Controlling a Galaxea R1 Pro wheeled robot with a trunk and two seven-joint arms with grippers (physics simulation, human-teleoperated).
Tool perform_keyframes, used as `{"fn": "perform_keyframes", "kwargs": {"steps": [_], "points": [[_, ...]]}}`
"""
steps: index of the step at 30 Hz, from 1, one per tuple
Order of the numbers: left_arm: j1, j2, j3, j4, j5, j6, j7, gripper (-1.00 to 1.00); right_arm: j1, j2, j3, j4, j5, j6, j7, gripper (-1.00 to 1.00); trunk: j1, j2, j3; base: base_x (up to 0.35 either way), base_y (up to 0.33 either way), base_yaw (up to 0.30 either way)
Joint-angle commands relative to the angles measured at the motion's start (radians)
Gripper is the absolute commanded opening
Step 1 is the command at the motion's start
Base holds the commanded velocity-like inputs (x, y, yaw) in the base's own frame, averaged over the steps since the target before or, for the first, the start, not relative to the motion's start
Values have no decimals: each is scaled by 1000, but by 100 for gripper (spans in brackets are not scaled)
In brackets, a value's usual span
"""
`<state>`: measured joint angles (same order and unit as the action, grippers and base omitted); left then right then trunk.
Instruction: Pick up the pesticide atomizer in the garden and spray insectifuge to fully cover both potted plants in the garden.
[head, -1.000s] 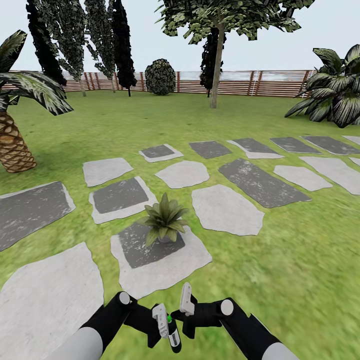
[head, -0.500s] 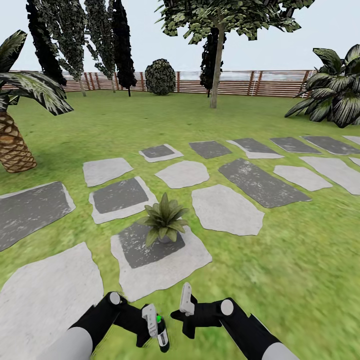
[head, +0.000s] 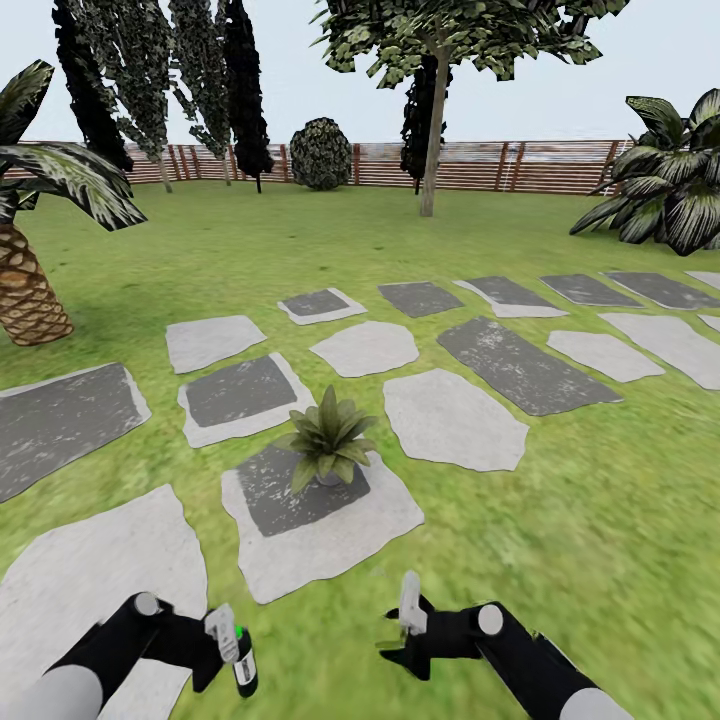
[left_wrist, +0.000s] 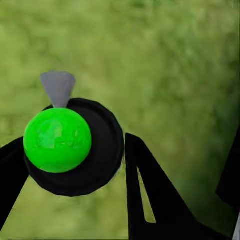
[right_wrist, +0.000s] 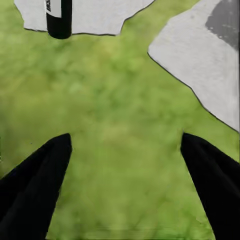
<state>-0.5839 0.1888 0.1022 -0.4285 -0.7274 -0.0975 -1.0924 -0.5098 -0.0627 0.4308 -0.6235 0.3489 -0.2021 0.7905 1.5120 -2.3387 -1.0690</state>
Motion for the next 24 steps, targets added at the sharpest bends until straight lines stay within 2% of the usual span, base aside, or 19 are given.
{"fn": "perform_keyframes", "kwargs": {"steps": [1,3,6,7,8,10,11,12,13,14,15,16,18,19,21,23,24], "points": [[0,0,14,0,-10,-10,-1,-100,0,-4,-12,18,9,-7,-3,100,0,0,-1,0,0,0],[1,-1,32,1,-5,-9,14,-100,0,-8,-70,67,8,-8,-11,100,0,0,-1,0,0,0],[1,-4,93,24,17,-8,62,-100,2,-22,-202,112,8,-11,-20,100,0,0,-1,0,0,0],[1,-5,120,31,24,-7,77,-100,4,-42,-270,137,8,-13,-34,100,0,0,-1,0,0,0],[1,-5,137,34,27,-7,83,-100,5,-55,-318,155,8,-15,-56,100,0,0,-1,0,0,0],[1,-6,176,30,29,7,89,-100,7,-71,-422,203,8,-41,-130,100,0,0,-1,0,0,0],[1,-6,202,26,29,39,92,-100,15,-77,-489,245,8,-87,-198,100,0,0,-1,0,0,0],[1,-6,213,24,30,67,93,-100,24,-80,-521,275,8,-132,-246,100,0,0,-1,0,0,0],[0,-6,220,21,30,98,94,-100,35,-83,-543,305,8,-185,-294,100,0,0,-1,0,0,0],[-2,-8,225,17,31,142,94,-100,52,-86,-562,348,8,-265,-370,100,0,0,-1,0,0,0],[-5,-9,228,10,32,170,94,-100,65,-87,-570,376,8,-311,-425,100,0,0,-1,0,0,0],[-9,-12,229,-10,32,216,94,-100,86,-88,-578,420,8,-364,-515,100,0,0,-1,0,0,0],[-14,-20,229,-44,30,295,94,-100,108,-89,-582,470,6,-411,-623,100,0,0,-1,0,0,0],[-16,-25,226,-71,29,375,94,-100,120,-88,-584,497,4,-438,-687,100,0,0,-1,0,0,0],[-19,-29,221,-104,28,496,94,-100,128,-84,-585,517,-4,-461,-735,100,0,0,-1,0,0,0],[-33,-36,218,-152,24,629,94,-100,132,-80,-586,527,-23,-472,-758,100,0,0,-1,0,0,0],[-40,-37,215,-169,22,672,94,-100,133,-79,-586,529,-31,-474,-761,100,0,0,-1,0,0,0]]}}
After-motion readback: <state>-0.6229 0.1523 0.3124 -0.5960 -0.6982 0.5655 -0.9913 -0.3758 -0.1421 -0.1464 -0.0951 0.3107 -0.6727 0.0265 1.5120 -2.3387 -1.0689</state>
